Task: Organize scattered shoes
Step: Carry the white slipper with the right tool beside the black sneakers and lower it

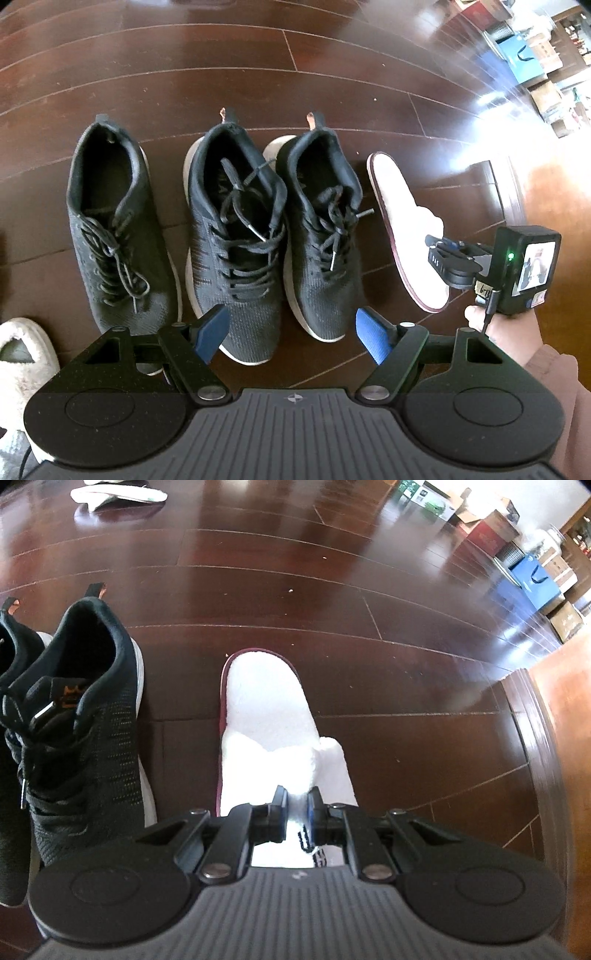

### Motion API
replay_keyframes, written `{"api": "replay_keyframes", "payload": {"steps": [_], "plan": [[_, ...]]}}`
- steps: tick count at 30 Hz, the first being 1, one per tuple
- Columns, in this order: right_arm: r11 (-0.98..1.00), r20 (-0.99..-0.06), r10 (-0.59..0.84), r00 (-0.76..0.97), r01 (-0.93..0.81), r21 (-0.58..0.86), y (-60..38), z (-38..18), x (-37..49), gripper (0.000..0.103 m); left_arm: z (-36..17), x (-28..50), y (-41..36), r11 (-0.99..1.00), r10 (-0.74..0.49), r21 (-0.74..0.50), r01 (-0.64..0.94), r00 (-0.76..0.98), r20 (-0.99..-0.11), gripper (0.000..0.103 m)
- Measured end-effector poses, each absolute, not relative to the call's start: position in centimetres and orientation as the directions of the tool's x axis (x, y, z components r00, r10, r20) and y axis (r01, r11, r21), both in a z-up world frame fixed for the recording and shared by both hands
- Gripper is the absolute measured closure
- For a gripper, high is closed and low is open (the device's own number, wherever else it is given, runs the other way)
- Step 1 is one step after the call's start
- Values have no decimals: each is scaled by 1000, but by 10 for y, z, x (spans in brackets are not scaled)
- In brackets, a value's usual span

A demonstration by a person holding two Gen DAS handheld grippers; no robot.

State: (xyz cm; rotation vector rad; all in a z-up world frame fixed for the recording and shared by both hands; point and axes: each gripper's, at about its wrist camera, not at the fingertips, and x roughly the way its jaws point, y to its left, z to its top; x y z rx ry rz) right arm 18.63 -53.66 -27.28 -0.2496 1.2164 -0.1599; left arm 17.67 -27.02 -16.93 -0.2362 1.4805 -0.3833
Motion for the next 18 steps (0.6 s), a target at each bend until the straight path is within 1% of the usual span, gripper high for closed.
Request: {"api": "replay_keyframes", "payload": {"steps": [6,13,16,18], "plan": [[954,-904,-265,336,-42,-295,-535,-281,183,92,-170,182,-267,918,-391,-385,93,48,-919,22],[958,-920,-259,294,-39,-282,-532,-296,183,92,-170,189,-265,919,-391,-386,85,51,-919,22],[960,-924,-260,280,-28,-279,-532,-301,183,90,-170,192,-263,919,-392,-387,81,56,-918,22],[958,-922,-267,280,-26,-285,-532,-302,185,86,-170,193,-262,919,-391,-386,78,58,-919,22]]}}
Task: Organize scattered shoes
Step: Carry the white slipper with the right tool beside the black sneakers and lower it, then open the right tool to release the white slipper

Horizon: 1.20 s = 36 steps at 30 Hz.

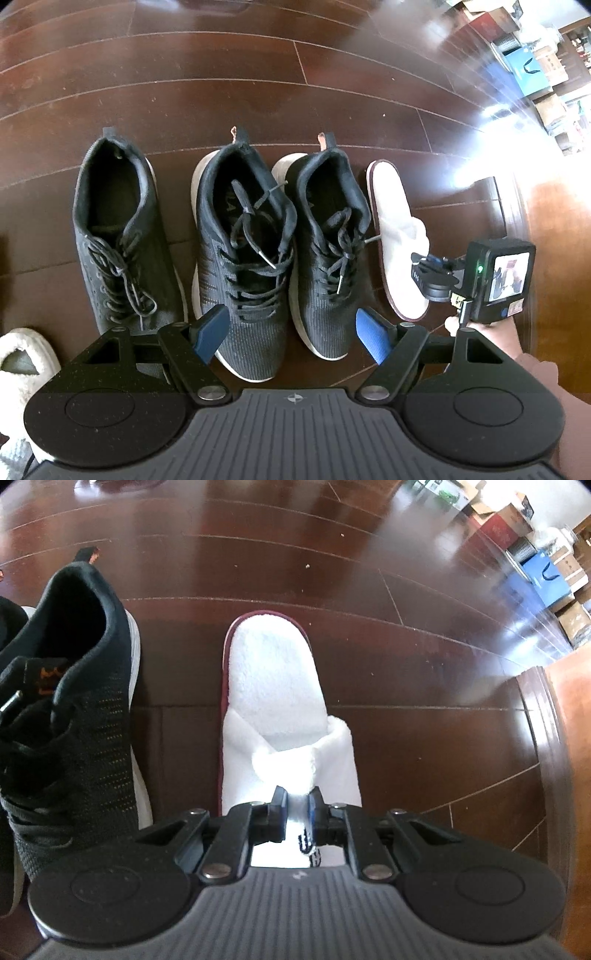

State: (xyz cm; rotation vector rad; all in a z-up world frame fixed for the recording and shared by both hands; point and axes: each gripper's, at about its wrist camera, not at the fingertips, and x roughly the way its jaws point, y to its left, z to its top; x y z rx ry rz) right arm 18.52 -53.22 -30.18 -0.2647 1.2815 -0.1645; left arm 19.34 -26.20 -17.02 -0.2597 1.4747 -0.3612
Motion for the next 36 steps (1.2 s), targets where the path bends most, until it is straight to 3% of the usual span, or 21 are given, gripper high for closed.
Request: {"api": "replay_keyframes", "payload": {"steps": [4,7,13,19,24,27,30,36], "plan": [[966,-929,-251,273,9,-258,-536,-300,188,82,-171,194,-261,920,-389,-385,75,60,-919,22],[977,-944,-213,251,33,-212,-540,-298,191,64,-169,194,-262,920,-390,-385,78,64,-919,22],[985,-950,-166,266,88,-148,-542,-275,185,60,-165,198,-264,922,-384,-377,83,91,-919,22],[973,-944,-16,331,221,61,-553,-207,161,59,-150,213,-258,925,-378,-377,43,178,-909,22],[919,-904,105,414,307,247,-554,-134,138,51,-128,233,-238,921,-344,-381,-79,293,-892,22],[930,-895,165,415,238,282,-533,-78,139,50,-104,256,-219,888,-324,-408,-214,338,-884,22],[943,-884,202,422,161,292,-522,-43,152,46,-97,311,-205,858,-338,-450,-248,388,-857,20],[943,-889,166,426,196,270,-497,-61,179,42,-162,450,-154,764,-396,-537,-357,398,-828,20]]}}
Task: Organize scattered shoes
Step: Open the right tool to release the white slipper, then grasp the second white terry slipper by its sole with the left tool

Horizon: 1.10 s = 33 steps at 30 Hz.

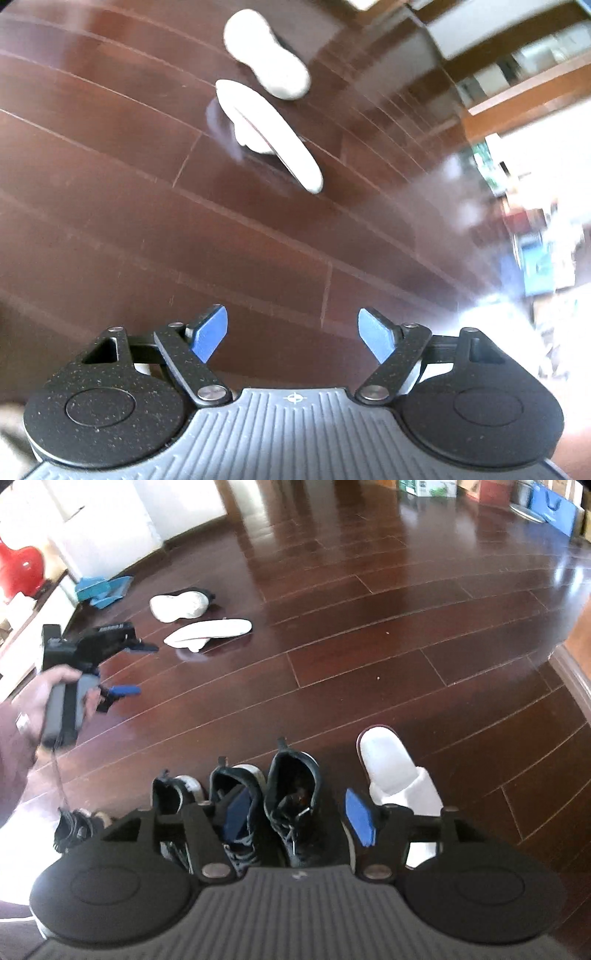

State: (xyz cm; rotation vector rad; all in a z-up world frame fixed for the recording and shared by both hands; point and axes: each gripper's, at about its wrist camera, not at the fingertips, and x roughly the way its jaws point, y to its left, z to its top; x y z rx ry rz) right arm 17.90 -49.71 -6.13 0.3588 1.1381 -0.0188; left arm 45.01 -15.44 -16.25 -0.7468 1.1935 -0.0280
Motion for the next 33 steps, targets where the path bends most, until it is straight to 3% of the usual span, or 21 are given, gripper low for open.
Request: {"api": "replay_keyframes", "payload": {"steps": [3,9,18,26,28,30,33], "plan": [[909,-904,155,398,301,288,-473,-98,189,42,-209,511,-118,720,-386,-533,-444,381,-840,20],[888,-935,185,303,355,291,-414,-148,203,42,-278,587,-89,630,-375,-536,-562,385,-843,21],[871,-950,145,278,419,256,-418,-162,218,42,-318,665,-117,668,-328,-513,-539,406,-853,20],[867,-958,133,254,439,237,-423,-172,219,42,-353,673,-120,594,-275,-489,-638,410,-869,21],[859,-963,143,227,456,235,-424,-180,212,42,-355,675,-121,618,-286,-496,-610,413,-865,26],[850,-968,152,198,473,230,-423,-187,203,42,-355,678,-124,660,-315,-508,-554,410,-856,52],[844,-970,172,172,483,235,-419,-190,194,42,-347,677,-126,679,-362,-527,-510,392,-846,61]]}}
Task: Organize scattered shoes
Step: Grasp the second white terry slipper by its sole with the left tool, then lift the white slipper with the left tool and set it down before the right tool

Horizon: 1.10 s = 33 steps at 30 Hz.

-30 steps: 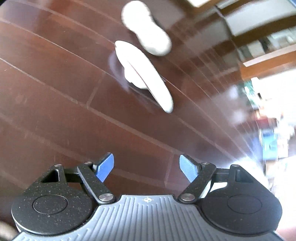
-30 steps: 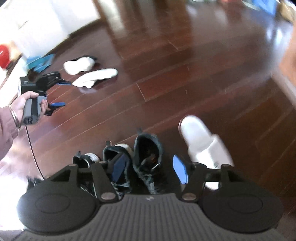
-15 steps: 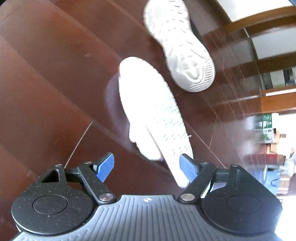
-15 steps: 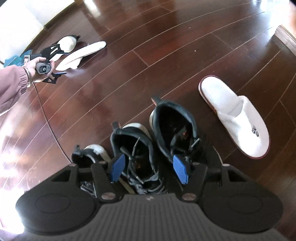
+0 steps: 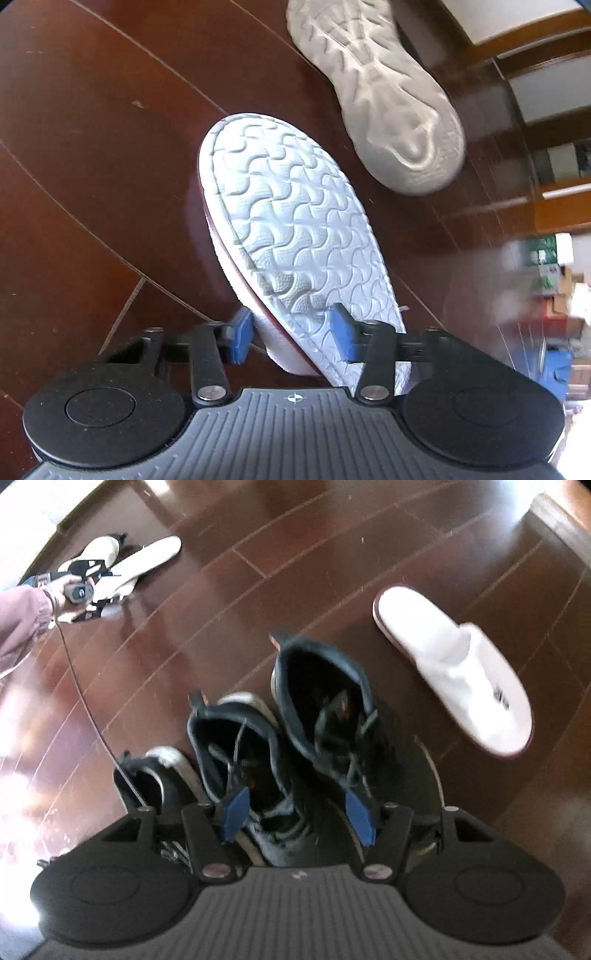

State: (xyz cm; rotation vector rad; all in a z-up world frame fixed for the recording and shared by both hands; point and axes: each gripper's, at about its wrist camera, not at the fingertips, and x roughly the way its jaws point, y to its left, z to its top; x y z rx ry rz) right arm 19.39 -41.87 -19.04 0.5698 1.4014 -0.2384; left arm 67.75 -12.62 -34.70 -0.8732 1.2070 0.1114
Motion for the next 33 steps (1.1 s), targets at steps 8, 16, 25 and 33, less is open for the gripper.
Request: {"api": "replay_keyframes", "payload": {"steps": [8,16,25,33], "plan": [[854,-956,228,184,433,287,-412,-181,186,42,-307,637,-135,725,-461,-581,-370,366,-808,78],[855,-941,252,227,403,326,-427,-163,152,42,-256,529,-140,722,-540,-630,-286,336,-772,82],[824,-941,213,264,468,318,-485,-123,52,42,-189,400,-206,687,-654,-711,-151,296,-696,82],[734,-938,100,333,612,296,-548,-91,-32,42,-172,267,-306,693,-717,-720,-33,75,-693,82]]}}
